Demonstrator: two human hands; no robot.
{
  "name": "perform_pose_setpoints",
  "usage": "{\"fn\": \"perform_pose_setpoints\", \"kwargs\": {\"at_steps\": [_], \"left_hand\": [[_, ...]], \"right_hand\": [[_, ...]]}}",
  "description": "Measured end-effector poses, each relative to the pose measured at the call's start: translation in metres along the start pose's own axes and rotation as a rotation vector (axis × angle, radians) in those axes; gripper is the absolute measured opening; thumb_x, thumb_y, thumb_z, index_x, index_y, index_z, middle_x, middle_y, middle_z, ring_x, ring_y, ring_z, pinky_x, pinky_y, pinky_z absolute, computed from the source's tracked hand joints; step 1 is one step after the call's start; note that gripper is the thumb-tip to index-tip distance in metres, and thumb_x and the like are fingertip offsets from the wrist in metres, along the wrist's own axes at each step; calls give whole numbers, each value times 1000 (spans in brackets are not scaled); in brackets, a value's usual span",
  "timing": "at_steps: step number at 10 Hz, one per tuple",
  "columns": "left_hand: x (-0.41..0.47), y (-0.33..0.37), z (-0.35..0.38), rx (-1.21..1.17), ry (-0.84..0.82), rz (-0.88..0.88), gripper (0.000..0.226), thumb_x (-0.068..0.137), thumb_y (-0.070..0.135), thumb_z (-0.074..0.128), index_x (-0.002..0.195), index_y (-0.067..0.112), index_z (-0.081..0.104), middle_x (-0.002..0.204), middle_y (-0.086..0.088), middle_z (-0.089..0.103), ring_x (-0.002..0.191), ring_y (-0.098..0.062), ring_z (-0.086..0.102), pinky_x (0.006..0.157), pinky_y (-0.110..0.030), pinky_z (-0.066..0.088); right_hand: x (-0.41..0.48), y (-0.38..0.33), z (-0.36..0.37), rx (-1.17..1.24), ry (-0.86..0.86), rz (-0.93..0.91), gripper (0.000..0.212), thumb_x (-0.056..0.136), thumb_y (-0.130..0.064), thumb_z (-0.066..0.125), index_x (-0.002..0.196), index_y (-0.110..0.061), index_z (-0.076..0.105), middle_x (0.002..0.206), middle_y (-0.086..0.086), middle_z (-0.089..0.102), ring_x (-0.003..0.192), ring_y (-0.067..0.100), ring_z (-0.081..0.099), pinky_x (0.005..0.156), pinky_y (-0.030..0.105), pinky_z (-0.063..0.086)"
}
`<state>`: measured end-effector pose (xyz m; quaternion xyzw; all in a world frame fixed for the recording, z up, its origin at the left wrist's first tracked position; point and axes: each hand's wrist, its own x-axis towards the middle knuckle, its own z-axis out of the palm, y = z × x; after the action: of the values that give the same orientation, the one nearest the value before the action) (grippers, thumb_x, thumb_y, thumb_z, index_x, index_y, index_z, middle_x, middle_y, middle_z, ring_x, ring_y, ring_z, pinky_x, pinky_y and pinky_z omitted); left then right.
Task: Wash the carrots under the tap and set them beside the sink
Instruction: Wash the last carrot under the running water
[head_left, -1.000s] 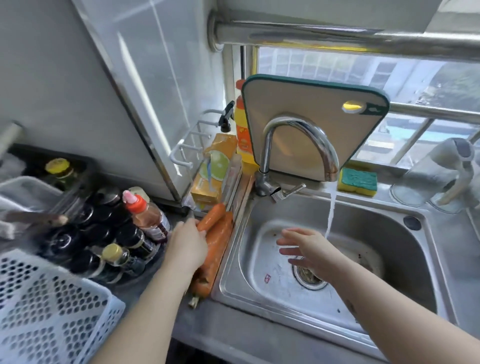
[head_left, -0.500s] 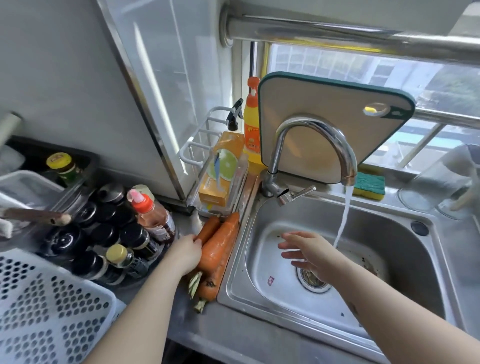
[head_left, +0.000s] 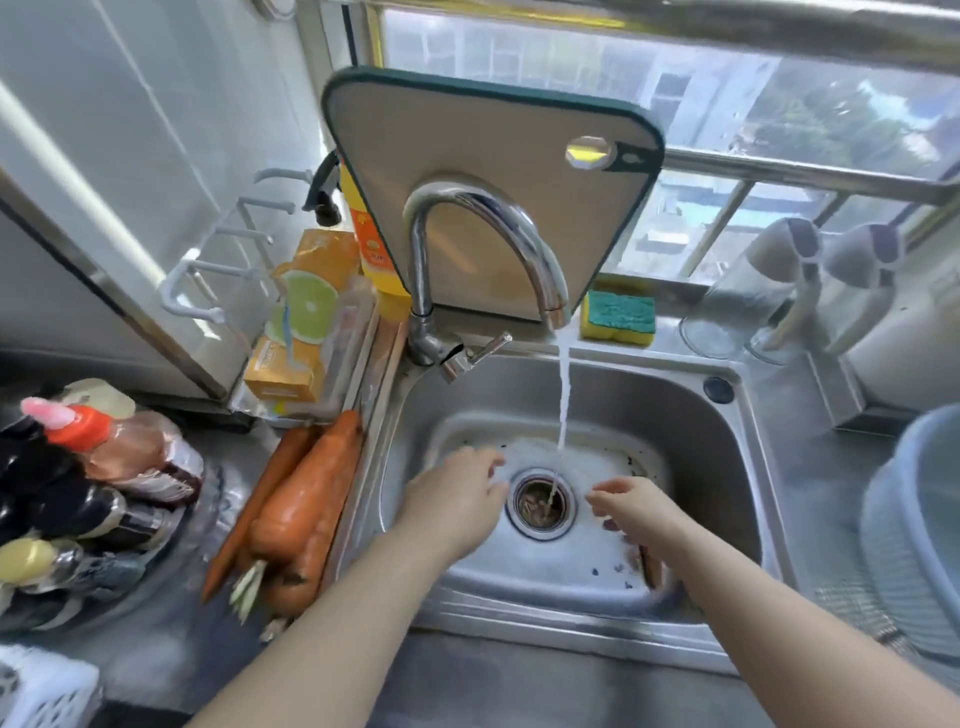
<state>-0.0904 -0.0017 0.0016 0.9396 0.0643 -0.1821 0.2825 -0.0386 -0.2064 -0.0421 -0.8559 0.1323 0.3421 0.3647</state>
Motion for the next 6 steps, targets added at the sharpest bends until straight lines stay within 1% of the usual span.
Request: {"fn": "perform_pose_setpoints", "kwargs": {"at_steps": [1,2,3,4,5,6], "left_hand": [[11,19,29,27,-153,10,37,95,36,44,131,31,49,132,9,54,117,-16,52,97,-36,44],[18,29,46,50,-217,-4,37,95,38,43,132,34,47,132,13,53,118,-13,51,95,-35,45],[22,28,55,52,-220,-13,36,95,38,43,131,35,48,131,15,53,118,-11,51,96,-33,44],[25,20,57,-4,-199,-34,33,95,37,44,128,36,50,126,15,54,112,-10,53,95,-34,45],[26,13,54,-29,-178,-54,33,95,36,45,127,34,50,122,16,56,109,-8,53,95,-32,45],[27,14,49,-57,-165,-73,32,95,35,46,126,34,51,119,16,57,105,-8,54,94,-31,46]], "right_hand": [[27,41,-17,-255,45,60,16,89,-23,57,74,-15,56,84,10,61,78,23,57,69,24,36],[50,61,-19,-445,-4,126,22,91,-20,54,110,-10,60,113,14,63,107,30,59,74,25,38],[90,90,-12,-497,-114,252,41,87,-20,58,126,-8,54,126,13,58,116,31,56,85,33,44],[116,106,0,-533,-53,400,60,84,-25,54,139,-6,41,132,13,49,120,33,50,85,37,41],[102,93,2,-586,53,345,65,90,-19,40,150,-15,15,139,18,39,124,34,43,91,37,43],[96,84,-11,-432,188,194,38,94,-25,41,128,-17,55,124,15,57,113,32,53,90,34,46]]}}
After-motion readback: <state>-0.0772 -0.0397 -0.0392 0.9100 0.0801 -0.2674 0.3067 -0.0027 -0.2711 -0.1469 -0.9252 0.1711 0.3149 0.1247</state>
